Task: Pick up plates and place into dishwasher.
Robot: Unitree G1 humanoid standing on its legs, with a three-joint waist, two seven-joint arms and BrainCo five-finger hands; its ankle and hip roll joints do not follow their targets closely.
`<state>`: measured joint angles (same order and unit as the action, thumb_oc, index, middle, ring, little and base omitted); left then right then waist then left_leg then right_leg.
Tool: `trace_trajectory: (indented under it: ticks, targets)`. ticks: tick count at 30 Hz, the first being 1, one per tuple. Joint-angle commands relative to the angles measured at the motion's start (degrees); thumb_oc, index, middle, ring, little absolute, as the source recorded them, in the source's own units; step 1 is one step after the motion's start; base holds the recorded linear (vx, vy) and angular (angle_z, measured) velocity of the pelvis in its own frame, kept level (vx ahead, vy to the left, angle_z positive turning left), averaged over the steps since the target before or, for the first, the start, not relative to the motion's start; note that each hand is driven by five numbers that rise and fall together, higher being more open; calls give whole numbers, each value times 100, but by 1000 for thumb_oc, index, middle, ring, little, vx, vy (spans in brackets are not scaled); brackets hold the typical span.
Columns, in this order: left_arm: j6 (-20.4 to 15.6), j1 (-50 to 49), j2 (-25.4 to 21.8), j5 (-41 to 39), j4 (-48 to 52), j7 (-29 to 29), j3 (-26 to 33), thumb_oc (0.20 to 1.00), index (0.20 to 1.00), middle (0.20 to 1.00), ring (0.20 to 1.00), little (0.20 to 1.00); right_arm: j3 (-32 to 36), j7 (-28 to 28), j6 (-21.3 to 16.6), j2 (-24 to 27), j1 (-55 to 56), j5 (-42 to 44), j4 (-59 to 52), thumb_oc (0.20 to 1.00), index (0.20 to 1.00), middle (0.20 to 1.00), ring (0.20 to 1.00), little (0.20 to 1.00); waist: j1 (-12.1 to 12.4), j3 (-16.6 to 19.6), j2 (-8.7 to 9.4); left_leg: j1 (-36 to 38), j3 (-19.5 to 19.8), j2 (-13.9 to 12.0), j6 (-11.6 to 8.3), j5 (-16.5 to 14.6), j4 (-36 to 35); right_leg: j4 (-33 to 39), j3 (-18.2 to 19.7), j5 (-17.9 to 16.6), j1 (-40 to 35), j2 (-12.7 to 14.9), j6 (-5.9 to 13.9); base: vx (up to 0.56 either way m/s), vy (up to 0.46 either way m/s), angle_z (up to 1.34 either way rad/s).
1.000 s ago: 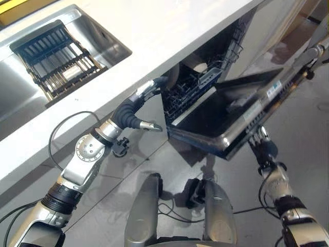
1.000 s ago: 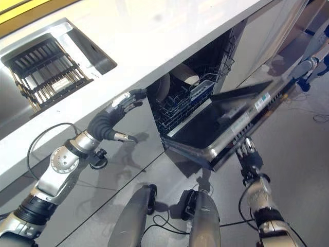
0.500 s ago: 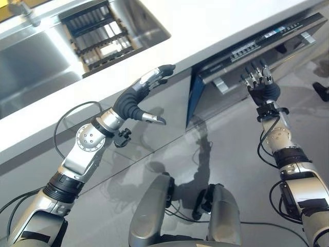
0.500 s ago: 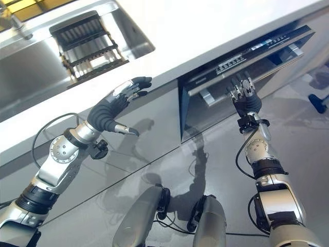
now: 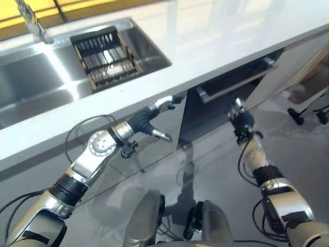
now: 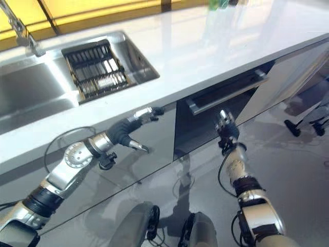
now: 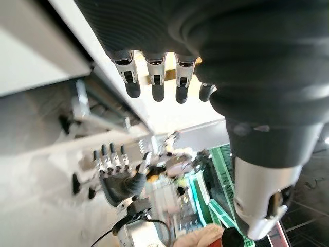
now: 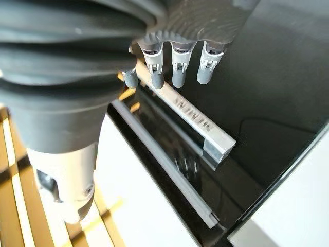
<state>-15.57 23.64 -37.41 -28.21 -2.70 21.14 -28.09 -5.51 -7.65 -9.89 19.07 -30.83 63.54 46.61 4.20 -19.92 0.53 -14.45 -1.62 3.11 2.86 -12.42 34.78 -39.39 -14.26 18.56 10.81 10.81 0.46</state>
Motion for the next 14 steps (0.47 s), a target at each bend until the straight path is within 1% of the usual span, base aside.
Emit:
trace_trajectory:
  ticks: [1, 3, 5, 7, 8, 9, 10, 12, 13, 14]
  targets:
    - [-54, -707, 611, -13, -108, 120, -81, 1000, 1000, 1000, 1000, 1000, -259, -140, -218, -44, 366, -186, -256, 1000, 1000, 1000, 1000, 1000, -36, 459, -120, 855, -96, -282, -66, 181, -1261, 1640, 390, -948, -672, -427, -78, 132, 24, -7]
    - [-69, -1046, 805, -44, -523, 332, -150, 1000, 1000, 1000, 1000, 1000, -378, -270, -118, -180, 831, -267, -383, 1000, 1000, 1000, 1000, 1000, -101, 676, -84, 1165, -157, -265, -129, 439, -1840, 2326, 438, -1205, -972, -520, 2, 108, 34, -19]
    - [-46, -1310, 996, -27, -998, 411, -182, 1000, 1000, 1000, 1000, 1000, -524, -388, 31, -319, 1180, -396, -447, 1000, 1000, 1000, 1000, 1000, -154, 826, -76, 1390, -209, -259, -174, 670, -2325, 2795, 460, -1428, -1158, -590, 75, 59, 51, -23]
    - [-115, -1497, 1166, 6, -1537, 385, -181, 1000, 1000, 1000, 1000, 1000, -662, -527, 190, -422, 1496, -552, -452, 1000, 1000, 1000, 1000, 1000, -204, 955, -67, 1558, -237, -274, -209, 843, -2715, 3151, 504, -1608, -1280, -628, 141, 46, 45, -12]
    - [-72, -1593, 1295, 30, -1871, 293, -150, 1000, 1000, 1000, 1000, 1000, -749, -551, 337, -496, 1673, -643, -468, 1000, 1000, 1000, 1000, 1000, -232, 1034, -60, 1638, -246, -284, -221, 926, -2926, 3330, 538, -1699, -1330, -640, 174, 39, 38, -9]
    - [-73, -1625, 1343, 42, -1989, 267, -140, 1000, 1000, 1000, 1000, 1000, -768, -553, 385, -512, 1729, -673, -476, 1000, 1000, 1000, 1000, 1000, -241, 1059, -61, 1671, -252, -287, -225, 956, -3003, 3394, 547, -1731, -1351, -644, 184, 46, 42, -12]
    - [-176, -1744, 1493, 131, -2457, 203, -70, 1000, 1000, 1000, 1000, 1000, -818, -599, 555, -604, 1948, -756, -465, 1000, 1000, 1000, 1000, 1000, -280, 1137, -51, 1746, -284, -299, -240, 1017, -3207, 3570, 570, -1809, -1389, -656, 221, 37, 30, -12]
    - [-203, -1824, 1602, 213, -2780, 120, 18, 1000, 1000, 1000, 1000, 1000, -849, -595, 720, -679, 2125, -876, -479, 1000, 1000, 1000, 1000, 1000, -313, 1196, -49, 1805, -312, -307, -252, 1077, -3369, 3708, 575, -1877, -1422, -664, 249, 46, 32, -6]
    - [-172, -1905, 1719, 242, -3084, -29, 118, 1000, 1000, 1000, 1000, 1000, -887, -543, 974, -758, 2307, -990, -512, 1000, 1000, 1000, 1000, 1000, -358, 1257, -48, 1850, -334, -308, -259, 1139, -3517, 3823, 593, -1935, -1441, -681, 272, 38, 31, -6]
    - [-128, -1915, 1733, 247, -3112, -87, 131, 1000, 1000, 1000, 1000, 1000, -891, -523, 1051, -768, 2329, -995, -517, 1000, 1000, 1000, 1000, 1000, -364, 1265, -48, 1856, -337, -307, -260, 1147, -3533, 3834, 596, -1942, -1444, -684, 275, 31, 32, -8]
